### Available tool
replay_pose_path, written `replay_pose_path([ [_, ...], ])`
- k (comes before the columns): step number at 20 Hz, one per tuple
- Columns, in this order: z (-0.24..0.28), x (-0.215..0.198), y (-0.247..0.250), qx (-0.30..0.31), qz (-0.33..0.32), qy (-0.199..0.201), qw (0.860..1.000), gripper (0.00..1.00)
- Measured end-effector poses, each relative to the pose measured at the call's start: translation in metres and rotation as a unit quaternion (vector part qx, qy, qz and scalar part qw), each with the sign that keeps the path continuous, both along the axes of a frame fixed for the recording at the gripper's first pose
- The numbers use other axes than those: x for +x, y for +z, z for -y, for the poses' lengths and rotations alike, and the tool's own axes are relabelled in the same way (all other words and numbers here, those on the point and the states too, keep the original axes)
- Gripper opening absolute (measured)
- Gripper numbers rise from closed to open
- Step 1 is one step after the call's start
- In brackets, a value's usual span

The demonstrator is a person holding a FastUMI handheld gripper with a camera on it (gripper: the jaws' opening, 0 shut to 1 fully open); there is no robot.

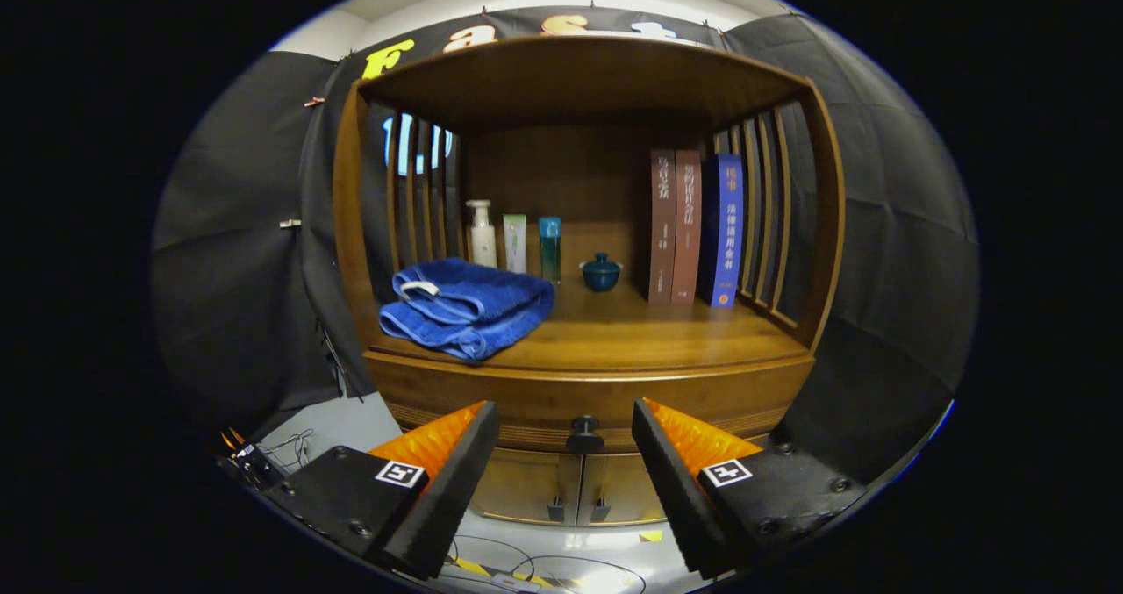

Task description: Pull open the drawer, take out the items inside it, and place them on the countertop above the cabinet.

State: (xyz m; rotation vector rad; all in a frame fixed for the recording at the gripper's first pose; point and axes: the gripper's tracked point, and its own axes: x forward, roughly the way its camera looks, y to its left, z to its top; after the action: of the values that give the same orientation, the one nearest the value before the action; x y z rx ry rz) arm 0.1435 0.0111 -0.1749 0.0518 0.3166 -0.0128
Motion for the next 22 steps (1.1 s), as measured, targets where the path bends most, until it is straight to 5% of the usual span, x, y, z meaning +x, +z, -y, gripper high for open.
replay_pose_path([
  [4,0.008,0.033,-0.045,0.003,-0.030,-0.013,0.999,0.97],
  [6,0.013,0.042,-0.067,0.001,-0.054,-0.019,0.998,0.87],
  [11,0.015,0.063,-0.104,-0.003,-0.088,-0.019,0.996,0.86],
  [13,0.015,0.065,-0.112,-0.011,-0.093,-0.019,0.995,0.73],
  [16,0.016,0.073,-0.117,-0.015,-0.091,-0.019,0.996,0.67],
  [18,0.015,0.070,-0.116,-0.024,-0.087,-0.027,0.996,0.52],
  [22,0.015,0.068,-0.116,-0.024,-0.087,-0.024,0.996,0.45],
])
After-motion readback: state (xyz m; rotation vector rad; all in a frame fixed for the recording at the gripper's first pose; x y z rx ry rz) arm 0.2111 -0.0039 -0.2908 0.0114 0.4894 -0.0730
